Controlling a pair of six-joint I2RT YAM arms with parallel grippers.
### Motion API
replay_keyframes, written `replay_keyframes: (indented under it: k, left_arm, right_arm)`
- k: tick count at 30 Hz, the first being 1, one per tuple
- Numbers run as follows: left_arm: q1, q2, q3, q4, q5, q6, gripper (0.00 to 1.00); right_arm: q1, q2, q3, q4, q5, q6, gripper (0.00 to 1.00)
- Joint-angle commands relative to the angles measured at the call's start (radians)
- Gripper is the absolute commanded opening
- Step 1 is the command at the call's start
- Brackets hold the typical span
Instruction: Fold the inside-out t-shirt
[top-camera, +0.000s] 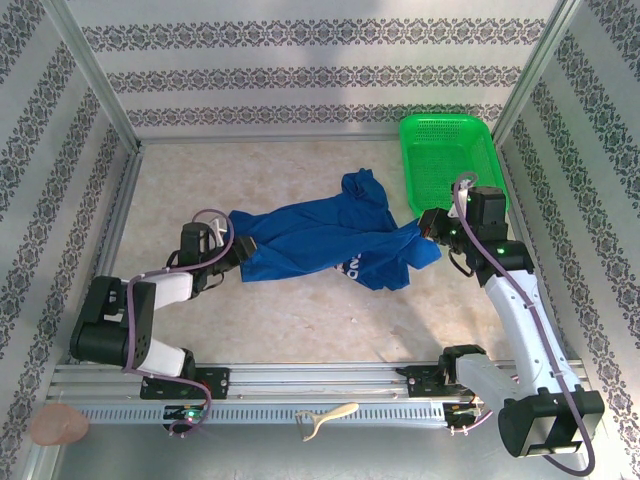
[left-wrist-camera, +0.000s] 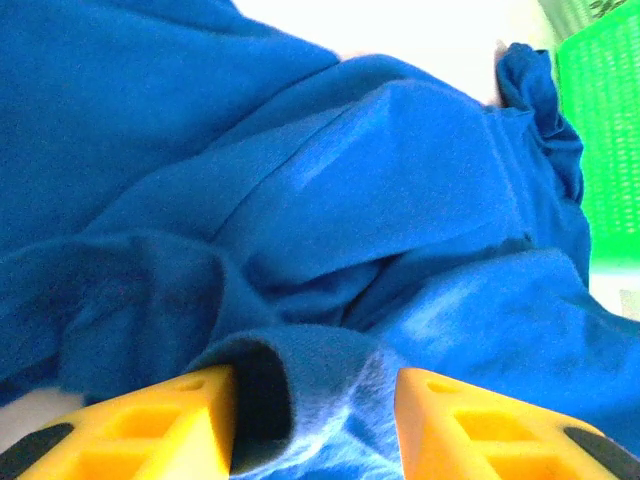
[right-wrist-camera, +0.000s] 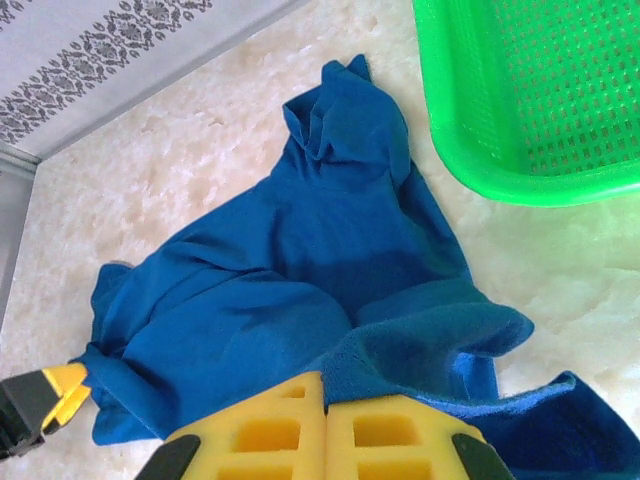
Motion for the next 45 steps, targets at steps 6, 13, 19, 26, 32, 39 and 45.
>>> replay_keyframes:
  k: [6,13,19,26,32,39,45]
  left_arm:
    - [-0.004,-0.006,-0.002,0.037,-0.038,0.115,0.46]
    - [-0.003,0.07,0.008,0.121,0.006,0.129,0.46]
    - [-0.005,0.09,-0.034,0.245,0.041,0.084,0.48]
    - [-0.009,0.094,-0.082,0.381,0.094,0.017,0.48]
    - [-0.011,0.111,-0.08,0.381,0.084,0.03,0.48]
    - [-0.011,0.14,-0.119,0.396,-0.034,0.066,0.48]
    - [-0.024,0.146,-0.106,0.4,-0.09,0.073,0.48]
  right_arm:
    - [-0.013,-0.008,-0.007,0.026,-0.021,-0.009,0.0]
    - [-0.016,-0.014,-0.008,0.028,-0.029,-0.001,0.0]
    - [-0.019,-0.011,-0.007,0.026,-0.04,0.003,0.0]
    - [-0.02,-0.012,-0.01,0.025,-0.046,0.008,0.0]
    - [-0.02,-0.015,-0.01,0.024,-0.052,0.011,0.0]
    - [-0.022,-0.017,-0.008,0.022,-0.057,0.013,0.0]
    - [-0.024,-0.015,-0.003,0.02,-0.061,0.015,0.0]
